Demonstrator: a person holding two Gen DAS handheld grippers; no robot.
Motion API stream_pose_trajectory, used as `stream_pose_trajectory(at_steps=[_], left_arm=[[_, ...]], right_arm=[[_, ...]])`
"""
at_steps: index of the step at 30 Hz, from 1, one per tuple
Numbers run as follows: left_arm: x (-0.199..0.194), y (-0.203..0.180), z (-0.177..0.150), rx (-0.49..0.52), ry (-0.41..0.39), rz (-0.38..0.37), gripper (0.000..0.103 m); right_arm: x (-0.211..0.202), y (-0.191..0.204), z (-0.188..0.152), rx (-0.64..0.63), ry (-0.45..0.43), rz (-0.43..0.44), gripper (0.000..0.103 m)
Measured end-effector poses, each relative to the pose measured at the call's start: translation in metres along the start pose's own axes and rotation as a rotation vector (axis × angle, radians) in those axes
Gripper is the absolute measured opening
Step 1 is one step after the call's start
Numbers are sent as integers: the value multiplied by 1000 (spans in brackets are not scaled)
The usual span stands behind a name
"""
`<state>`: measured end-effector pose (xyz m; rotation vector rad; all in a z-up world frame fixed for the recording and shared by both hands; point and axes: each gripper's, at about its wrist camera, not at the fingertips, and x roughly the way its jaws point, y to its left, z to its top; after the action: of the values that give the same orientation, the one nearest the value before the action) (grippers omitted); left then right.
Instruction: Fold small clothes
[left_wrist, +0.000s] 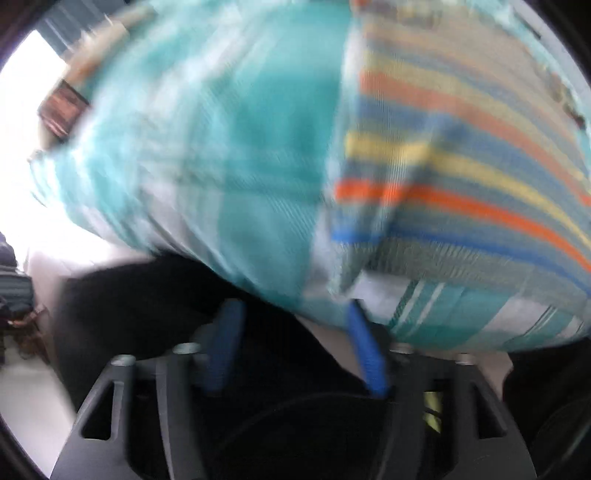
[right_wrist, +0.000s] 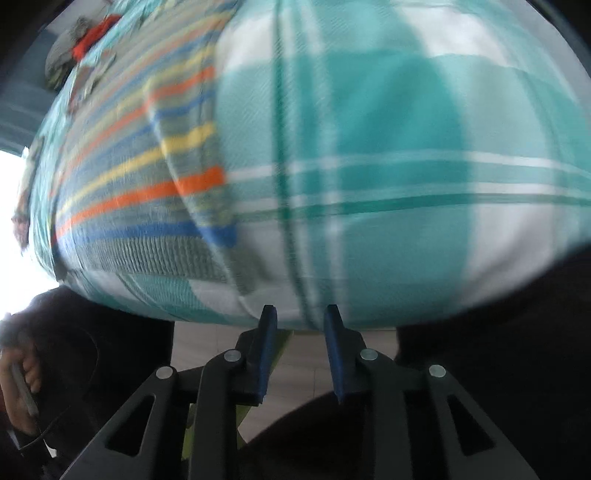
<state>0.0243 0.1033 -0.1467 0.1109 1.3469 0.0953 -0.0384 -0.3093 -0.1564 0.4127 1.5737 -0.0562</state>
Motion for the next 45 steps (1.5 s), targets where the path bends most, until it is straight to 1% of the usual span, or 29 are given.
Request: stream_pose_trajectory(at_steps=[1,2,3,4,5,7,8,11,12,14,16,18,20,22,24,25,26,27,29,31,33,36,37,38,41,42,43,45], left_arm=[[-10,2,1,-1,-43,5,80],[-23,3,4,-3,-98,2,85],[-35,3,9,-5,-160,-22,88],[-40,2,14,-6,-187,-45,89],[-44,-3,21,-6,-221,-87,89],[-41,-13,31,5,-251,-148,89],[-37,-24,37,18,-273,-183,89],[-24,-55,46,56,-273,-216,89],[-12,-67,47,75,-258,-225,89],[4,-78,49,106,-228,-223,89],[19,-91,39,140,-183,-193,90],[21,-91,33,152,-198,-182,95],[18,-88,33,153,-200,-192,95],[16,-82,34,129,-209,-213,95],[8,-73,34,88,-248,-243,95],[8,-74,34,77,-268,-246,95],[2,-71,34,64,-300,-245,95],[-4,-68,33,51,-341,-240,95],[-9,-65,31,41,-380,-232,95],[-13,-70,30,47,-393,-229,95],[-11,-76,31,70,-383,-223,95],[-5,-86,30,108,-362,-210,95],[-5,-89,27,117,-353,-208,96],[0,-93,28,133,-334,-204,96],[7,-99,26,163,-288,-188,96],[6,-99,25,166,-292,-188,96],[3,-99,25,165,-302,-190,96],[-6,-94,24,150,-342,-190,96]], right_arm=[[-10,-1,1,-2,-32,-10,27],[-25,0,3,-21,-91,-27,27],[-36,3,5,-40,-136,-36,27],[-49,9,8,-66,-192,-39,27],[-59,17,13,-90,-243,-24,27],[-70,34,22,-131,-318,13,28],[-71,45,26,-154,-344,31,31],[-56,72,40,-207,-402,88,32],[-47,78,40,-223,-401,90,32],[-24,87,40,-245,-372,82,32],[-3,84,38,-235,-332,56,32],[5,75,33,-206,-337,64,32],[5,68,24,-192,-351,77,32],[7,66,23,-192,-351,87,32],[5,67,23,-190,-351,88,32],[1,68,22,-186,-365,87,32],[-5,68,21,-182,-399,83,33],[-10,69,21,-183,-428,75,37],[-23,71,18,-193,-507,57,43],[-31,72,15,-202,-552,50,43],[-34,73,14,-212,-571,46,43],[-30,74,15,-211,-554,47,43],[-25,74,16,-208,-535,48,43],[-21,73,16,-208,-513,45,44],[0,68,17,-194,-406,17,45],[5,66,16,-185,-384,19,45],[6,65,16,-181,-382,22,45],[4,66,17,-187,-375,21,46]])
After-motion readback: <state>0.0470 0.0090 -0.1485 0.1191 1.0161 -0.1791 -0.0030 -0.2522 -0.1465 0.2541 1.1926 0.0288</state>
